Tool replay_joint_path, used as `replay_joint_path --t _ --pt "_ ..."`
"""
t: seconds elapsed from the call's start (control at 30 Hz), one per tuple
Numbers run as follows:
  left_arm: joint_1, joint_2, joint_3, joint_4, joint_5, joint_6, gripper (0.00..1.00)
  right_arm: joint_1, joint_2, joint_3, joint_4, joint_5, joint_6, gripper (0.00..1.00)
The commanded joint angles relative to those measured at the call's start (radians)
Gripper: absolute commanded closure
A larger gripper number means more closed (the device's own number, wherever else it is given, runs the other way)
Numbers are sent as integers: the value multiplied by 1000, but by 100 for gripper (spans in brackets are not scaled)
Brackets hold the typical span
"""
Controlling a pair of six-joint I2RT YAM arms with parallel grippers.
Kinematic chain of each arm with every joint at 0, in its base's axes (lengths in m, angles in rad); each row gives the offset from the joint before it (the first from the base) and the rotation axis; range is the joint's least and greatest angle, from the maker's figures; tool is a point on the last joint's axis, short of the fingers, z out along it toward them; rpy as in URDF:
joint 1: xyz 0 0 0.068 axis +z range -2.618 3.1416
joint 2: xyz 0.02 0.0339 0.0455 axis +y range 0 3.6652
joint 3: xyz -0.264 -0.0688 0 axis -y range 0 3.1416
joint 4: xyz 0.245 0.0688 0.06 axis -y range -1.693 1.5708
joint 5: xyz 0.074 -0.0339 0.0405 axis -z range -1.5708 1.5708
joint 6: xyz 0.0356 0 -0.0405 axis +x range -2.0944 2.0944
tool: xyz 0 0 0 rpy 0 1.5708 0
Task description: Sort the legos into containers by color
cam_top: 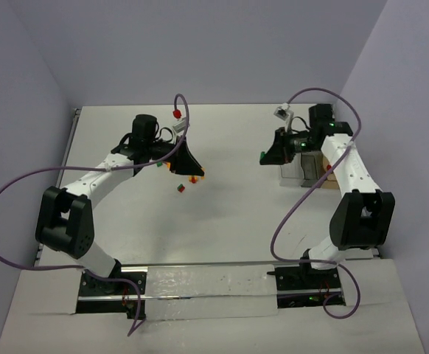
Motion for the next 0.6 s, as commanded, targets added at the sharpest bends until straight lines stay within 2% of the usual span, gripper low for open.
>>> replay_joint_path --t 0.0,0.07,0.1,0.13,0.3,0.47,0.57 --pt "0 -6 38 -14 -49 46 100 -177 6 26 -154 197 -138 100" --pt "0 -6 40 0 -98 34 100 -230 33 35 -133 363 -114 100" --pt "-1 -3 44 0 -102 33 100 -248 39 35 -113 376 -96 100" --pt "-1 1 48 -1 -138 29 100 -269 43 35 -70 487 -78 100" --pt "-3 11 61 -6 -204 22 100 -325 95 53 36 719 8 100" --pt "-4 6 58 15 -266 4 100 -328 178 95 77 854 54 99" --pt "-4 7 66 11 -303 -4 100 -328 244 122 93 901 75 95"
